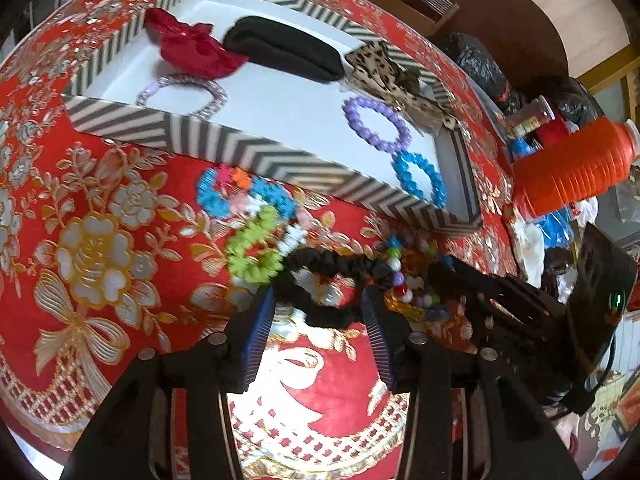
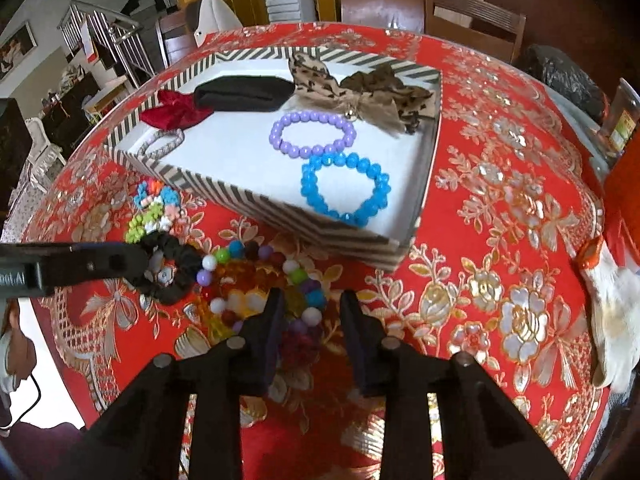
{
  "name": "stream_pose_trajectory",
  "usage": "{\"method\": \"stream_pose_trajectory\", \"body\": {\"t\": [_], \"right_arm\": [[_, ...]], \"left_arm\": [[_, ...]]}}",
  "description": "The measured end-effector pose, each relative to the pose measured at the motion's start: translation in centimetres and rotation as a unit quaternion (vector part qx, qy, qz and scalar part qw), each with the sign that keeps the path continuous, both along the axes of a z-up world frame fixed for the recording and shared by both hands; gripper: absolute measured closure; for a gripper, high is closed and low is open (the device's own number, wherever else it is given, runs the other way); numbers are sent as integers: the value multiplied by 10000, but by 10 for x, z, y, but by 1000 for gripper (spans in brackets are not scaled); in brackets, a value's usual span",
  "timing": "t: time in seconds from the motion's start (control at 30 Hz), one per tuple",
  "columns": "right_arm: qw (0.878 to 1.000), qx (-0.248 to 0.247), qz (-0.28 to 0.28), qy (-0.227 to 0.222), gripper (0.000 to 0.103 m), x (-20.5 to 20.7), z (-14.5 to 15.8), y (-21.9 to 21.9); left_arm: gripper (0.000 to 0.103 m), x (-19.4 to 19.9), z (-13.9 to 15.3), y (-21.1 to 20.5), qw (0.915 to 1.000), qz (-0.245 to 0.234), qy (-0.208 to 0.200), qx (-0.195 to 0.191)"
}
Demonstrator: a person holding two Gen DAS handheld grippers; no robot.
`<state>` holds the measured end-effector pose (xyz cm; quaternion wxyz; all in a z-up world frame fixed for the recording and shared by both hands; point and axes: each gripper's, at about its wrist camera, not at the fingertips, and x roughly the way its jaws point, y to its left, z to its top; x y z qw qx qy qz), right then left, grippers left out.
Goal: Organize jewelry
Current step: 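Grasp the black scrunchie with the left tool while the right tool grasps the multicoloured bead bracelet, then carry the scrunchie and multicoloured bracelet into the tray and open both tools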
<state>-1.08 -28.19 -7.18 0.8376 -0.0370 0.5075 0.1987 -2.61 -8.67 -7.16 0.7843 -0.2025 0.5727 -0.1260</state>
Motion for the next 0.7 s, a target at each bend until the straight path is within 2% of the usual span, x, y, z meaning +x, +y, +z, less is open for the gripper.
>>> {"method": "stream_pose_trajectory", "body": {"t": [0.17,0.33,0.4,0.53,0.7], "right_arm": [[9985,515,-180,71,93,-2,6,-13],[9942,1045,-247,-111,93,-10,32,-22],[9922,1216,-217,-138,93,-13,41,-24],[9906,1342,-178,-182,93,-18,51,-24],[9921,1218,-228,-193,93,-20,54,-31]], "left_arm": [[48,-1,-1,1,9999,-7,66,-131],[75,1,-6,4,9989,6,184,-423],[79,0,-5,3,9990,-3,117,-430],[83,-3,4,3,9989,-85,-60,-447],[84,-2,13,5,9989,-106,-184,-423]]}}
